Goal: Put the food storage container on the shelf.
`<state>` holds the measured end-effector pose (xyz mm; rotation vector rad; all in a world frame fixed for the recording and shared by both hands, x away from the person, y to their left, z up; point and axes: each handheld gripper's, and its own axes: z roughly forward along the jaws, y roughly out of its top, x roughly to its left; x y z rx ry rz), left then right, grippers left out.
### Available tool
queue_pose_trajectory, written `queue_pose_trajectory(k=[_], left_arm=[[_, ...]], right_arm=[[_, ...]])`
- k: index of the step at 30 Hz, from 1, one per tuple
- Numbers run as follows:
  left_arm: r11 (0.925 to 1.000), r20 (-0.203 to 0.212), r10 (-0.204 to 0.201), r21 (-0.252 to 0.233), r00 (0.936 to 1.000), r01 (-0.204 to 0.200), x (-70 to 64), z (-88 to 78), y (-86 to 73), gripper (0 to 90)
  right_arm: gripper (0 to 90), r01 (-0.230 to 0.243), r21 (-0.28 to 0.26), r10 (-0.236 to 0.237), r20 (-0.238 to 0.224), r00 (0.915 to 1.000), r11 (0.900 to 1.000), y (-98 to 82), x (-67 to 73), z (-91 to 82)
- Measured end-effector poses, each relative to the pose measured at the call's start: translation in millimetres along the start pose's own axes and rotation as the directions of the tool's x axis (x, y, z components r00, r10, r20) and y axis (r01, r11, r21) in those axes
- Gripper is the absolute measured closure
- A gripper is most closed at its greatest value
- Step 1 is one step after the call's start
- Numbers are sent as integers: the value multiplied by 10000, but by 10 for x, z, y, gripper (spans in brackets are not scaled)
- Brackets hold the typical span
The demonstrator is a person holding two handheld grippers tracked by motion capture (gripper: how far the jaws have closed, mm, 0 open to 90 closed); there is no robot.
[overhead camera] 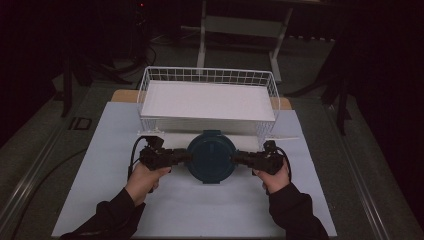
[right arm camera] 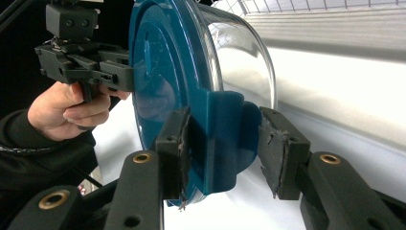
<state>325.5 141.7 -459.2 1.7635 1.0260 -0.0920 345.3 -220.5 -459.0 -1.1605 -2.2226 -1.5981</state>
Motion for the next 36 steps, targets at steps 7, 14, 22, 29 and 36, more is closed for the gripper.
queue_pose_trajectory(k=[7, 14, 22, 29, 36], left_arm=[[9999, -201, 159, -51, 9997, -160, 204, 119, 30, 557], [10000, -234, 70, 25, 9997, -69, 353, 279, 14, 557], [9999, -478, 126, 47, 9988, -124, 471, 354, 25, 556], [9998, -636, 81, -195, 9979, -93, 535, 389, 66, 555], [9994, -543, -141, -337, 9984, 123, 580, 397, 67, 553]], right_arm=[[567, 146, -41, -146, 63, 9999, 9999, 37, -181, 151], [566, 118, -181, -114, 209, 9997, 9998, 5, -376, 242], [564, 127, -246, -117, 393, 9992, 9996, -9, -521, 357], [562, 304, -399, -278, 643, 9975, 9987, 61, -562, 403], [560, 337, -554, -299, 669, 9973, 9979, 91, -604, 443]])
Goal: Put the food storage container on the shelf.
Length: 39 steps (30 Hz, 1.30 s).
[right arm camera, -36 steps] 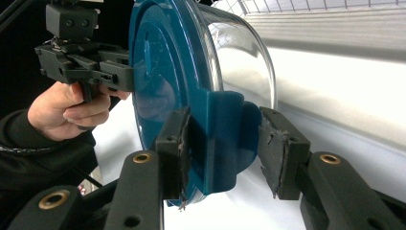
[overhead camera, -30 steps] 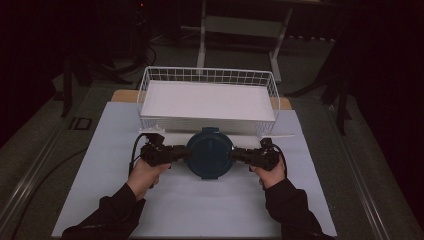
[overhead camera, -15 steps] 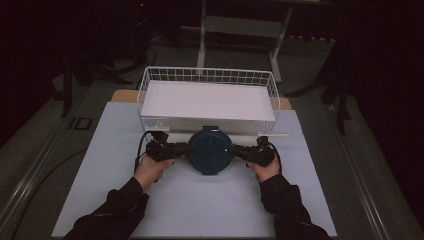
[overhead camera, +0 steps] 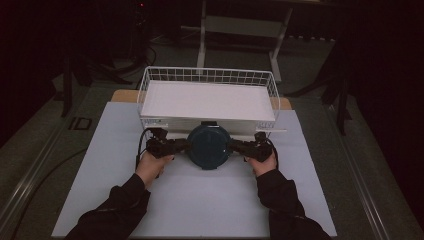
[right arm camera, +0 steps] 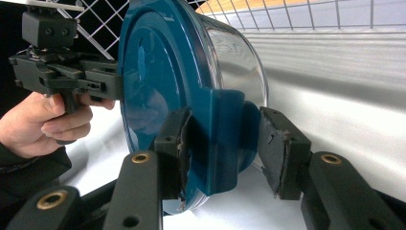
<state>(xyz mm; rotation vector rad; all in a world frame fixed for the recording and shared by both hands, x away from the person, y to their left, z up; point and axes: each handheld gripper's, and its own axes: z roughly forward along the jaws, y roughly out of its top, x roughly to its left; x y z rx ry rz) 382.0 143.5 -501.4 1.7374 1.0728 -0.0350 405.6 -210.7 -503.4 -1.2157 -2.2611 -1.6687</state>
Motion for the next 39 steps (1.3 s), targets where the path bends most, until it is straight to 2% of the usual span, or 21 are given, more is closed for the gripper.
queue_pose_trajectory(k=[5, 7, 10, 13, 15, 17, 21, 24, 27, 29, 32, 35, 38, 39], left_arm=[[9999, -11, -125, -117, 9999, 125, 3, 13, 3, 548], [9998, -17, -18, -201, 10000, 18, 26, 18, -6, 546], [9985, 96, -414, -347, 9991, 417, 41, 33, -29, 541], [9980, 204, -279, -554, 9994, 290, 87, 50, -52, 531], [9968, -5, 1, -798, 10000, -2, 90, 62, -77, 511], [9961, 23, -216, -856, 9998, 217, 105, 77, -83, 495], [9952, -222, -234, -957, 9995, 212, 111, 91, -74, 424], [9946, -395, -362, -984, 9986, 321, 116, 104, -58, 367], [9932, -828, 36, -1157, 9966, -132, 93, 110, -38, 355], [9917, -1096, 209, -1242, 9938, -346, 79, 120, -25, 355], [9909, -1109, 46, -1333, 9938, -195, 93, 131, -19, 355], [9902, -1030, -25, -1392, 9947, -119, 110, 133, -24, 354], [9891, -1123, 3, -1466, 9937, -169, 90, 132, -36, 354], [9891, -1147, 155, -1437, 9933, -321, 81, 128, -44, 333]], right_arm=[[557, -202, 41, 202, -24, 9998, 9998, 3, -15, 5], [555, -338, 71, 338, -49, 9994, 9994, 1, -21, 5], [549, -524, 11, 524, -119, 9986, 9986, -11, -51, 20], [537, -783, -35, 782, -191, 9968, 9969, -19, -78, 28], [515, -729, -81, 730, 97, 9973, 9973, -18, -58, 37], [503, -794, 58, 793, 220, 9966, 9968, -11, -58, 54], [493, -388, -141, 397, 699, 9968, 9991, 20, -18, 50], [439, -321, -151, 334, 979, 9946, 9994, 31, -9, 56], [436, -336, -196, 356, 1122, 9931, 9992, 44, -4, 64], [439, -7, -356, 57, 1398, 9902, 9994, 65, -11, 82], [443, 113, -463, -32, 1702, 9854, 9989, 95, -16, 105], [442, 116, -492, -26, 1792, 9838, 9987, 96, -8, 109], [436, 67, -522, 33, 1901, 9818, 9986, 88, 19, 107], [434, -58, -509, 156, 1944, 9808, 9987, 83, 38, 105]])
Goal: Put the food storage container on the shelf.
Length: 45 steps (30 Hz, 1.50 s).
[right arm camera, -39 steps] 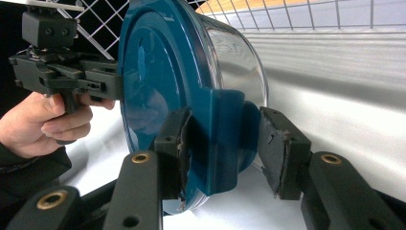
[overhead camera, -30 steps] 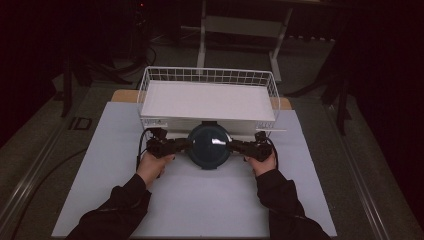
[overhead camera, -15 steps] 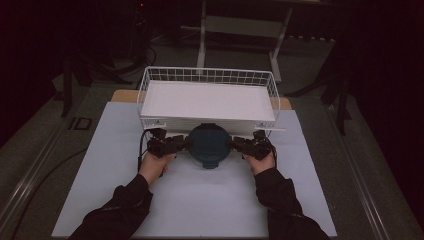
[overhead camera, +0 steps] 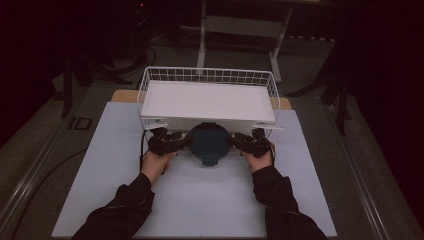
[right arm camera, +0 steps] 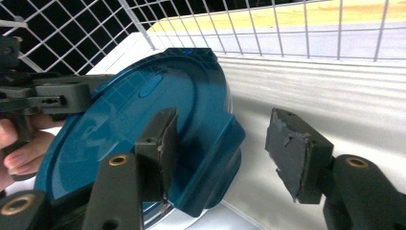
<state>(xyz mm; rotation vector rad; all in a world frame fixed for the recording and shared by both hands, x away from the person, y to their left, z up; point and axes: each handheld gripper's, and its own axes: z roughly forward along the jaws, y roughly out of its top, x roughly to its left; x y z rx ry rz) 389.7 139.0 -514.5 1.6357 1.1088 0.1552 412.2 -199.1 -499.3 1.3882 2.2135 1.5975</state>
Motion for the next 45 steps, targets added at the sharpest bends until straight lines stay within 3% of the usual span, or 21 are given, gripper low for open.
queue_pose_trajectory(k=[3, 4, 5, 6, 10, 15, 21, 28, 30, 36, 43, 45], left_arm=[[9991, 293, 337, -272, 9990, -329, -8, -42, 0, 268], [9988, 398, 353, -368, 9986, -338, -12, -56, 2, 234], [9989, 439, 293, -386, 9986, -276, -17, -76, 3, 199], [9992, 598, 111, -387, 9981, -88, -29, -97, -1, 161], [9997, 1002, 234, -118, 9947, -223, -83, -152, -30, 13], [9991, 1404, 419, -152, 9892, -402, -166, -280, -62, 13], [9925, 1606, 1197, 41, 9797, -1219, -351, -435, -80, 13], [9915, 1884, 1274, 11, 9738, -1300, -472, -610, -143, 12], [9920, 1973, 1236, 20, 9725, -1264, -500, -658, -172, 12], [9861, 1951, 1660, -201, 9666, -1652, -591, -809, -212, 12], [9780, 1877, 2086, -447, 9598, -2038, -651, -963, -320, 12], [9720, 1745, 2350, -431, 9562, -2310, -670, -1002, -357, 12]], right_arm=[[410, -60, -63, 61, 16, 10000, 10000, -9, 42, -34], [407, 719, -498, -715, 85, 9974, 9962, -3, 9, -25], [405, 541, -425, -536, 131, 9985, 9976, -3, 39, -49], [406, -43, -87, 43, 1, 10000, 10000, -8, 102, -93], [408, 591, -313, -595, -129, 9981, 9978, -22, 155, -143], [410, 680, -244, -688, -356, 9970, 9974, -100, 248, -193], [407, 1147, -247, -1155, -335, 9927, 9931, -162, 406, -301], [441, 1234, -303, -1258, -972, 9873, 9919, -218, 605, -422], [469, 1223, -195, -1238, -1205, 9850, 9923, -249, 667, -426], [583, 1552, 259, -1496, -1505, 9772, 9876, -356, 842, -376], [812, 1953, 861, -1795, -1636, 9700, 9769, -426, 941, -255], [893, 2059, 978, -1894, -1559, 9695, 9737, -439, 950, -231]])
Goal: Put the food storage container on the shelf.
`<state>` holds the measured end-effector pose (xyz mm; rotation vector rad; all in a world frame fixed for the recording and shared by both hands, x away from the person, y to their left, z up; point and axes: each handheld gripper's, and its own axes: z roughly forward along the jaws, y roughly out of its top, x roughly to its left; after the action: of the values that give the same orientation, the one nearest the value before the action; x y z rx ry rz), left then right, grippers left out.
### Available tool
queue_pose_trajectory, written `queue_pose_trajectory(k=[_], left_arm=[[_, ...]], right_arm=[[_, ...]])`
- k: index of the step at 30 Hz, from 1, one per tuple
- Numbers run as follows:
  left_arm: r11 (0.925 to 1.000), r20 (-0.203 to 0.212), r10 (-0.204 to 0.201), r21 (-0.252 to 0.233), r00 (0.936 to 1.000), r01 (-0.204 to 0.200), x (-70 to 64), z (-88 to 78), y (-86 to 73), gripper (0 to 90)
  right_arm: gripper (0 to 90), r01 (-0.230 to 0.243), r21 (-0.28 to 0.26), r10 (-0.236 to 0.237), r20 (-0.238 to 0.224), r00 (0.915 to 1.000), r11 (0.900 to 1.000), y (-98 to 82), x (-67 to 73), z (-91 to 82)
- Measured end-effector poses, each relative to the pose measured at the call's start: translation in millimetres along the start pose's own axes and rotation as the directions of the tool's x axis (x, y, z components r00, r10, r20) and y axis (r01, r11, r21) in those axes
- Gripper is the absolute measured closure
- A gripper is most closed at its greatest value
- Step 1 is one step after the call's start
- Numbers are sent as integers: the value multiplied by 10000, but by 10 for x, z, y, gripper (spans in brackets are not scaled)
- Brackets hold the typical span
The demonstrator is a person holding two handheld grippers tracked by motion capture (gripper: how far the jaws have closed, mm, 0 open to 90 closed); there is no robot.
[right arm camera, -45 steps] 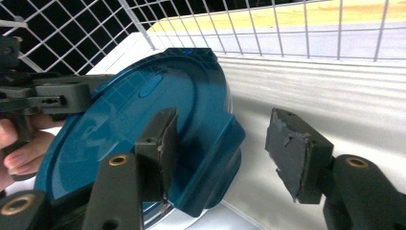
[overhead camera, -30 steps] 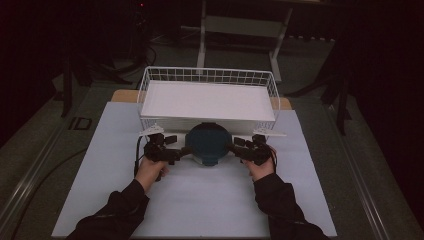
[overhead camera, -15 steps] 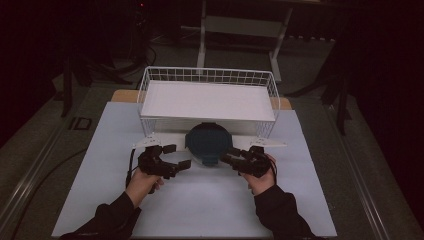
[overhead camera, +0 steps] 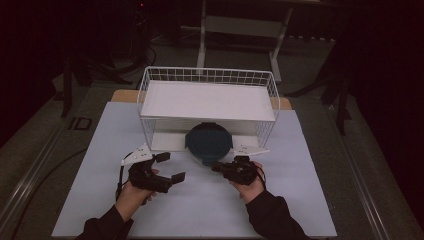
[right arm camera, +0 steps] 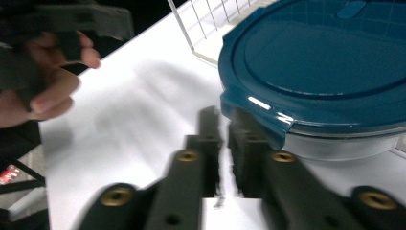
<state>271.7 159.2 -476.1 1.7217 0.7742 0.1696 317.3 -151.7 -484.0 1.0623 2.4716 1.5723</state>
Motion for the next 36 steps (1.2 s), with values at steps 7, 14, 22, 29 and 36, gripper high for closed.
queue_pose_trajectory(k=[7, 14, 22, 29, 36], left_arm=[[9982, -230, 335, 514, 9992, -323, -53, -106, -116, 13], [9969, -419, 192, 772, 9989, -159, -36, -202, -261, 12], [9957, -476, 200, 911, 9987, -156, -24, -203, -347, 12], [9963, -455, 193, 848, 9988, -153, -7, -197, -364, 13], [9969, -458, 200, 767, 9988, -165, -2, -201, -367, 13]], right_arm=[[898, 203, 552, -214, 195, 9996, 9983, -17, 36, 109], [899, 141, 614, -180, 632, 9978, 9980, 5, -27, 170], [899, 55, 559, -108, 946, 9955, 9984, 82, -103, 251], [898, -103, 380, 60, 1098, 9939, 9992, 145, -190, 336], [898, -55, 305, 14, 1334, 9911, 9995, 232, -246, 445]])
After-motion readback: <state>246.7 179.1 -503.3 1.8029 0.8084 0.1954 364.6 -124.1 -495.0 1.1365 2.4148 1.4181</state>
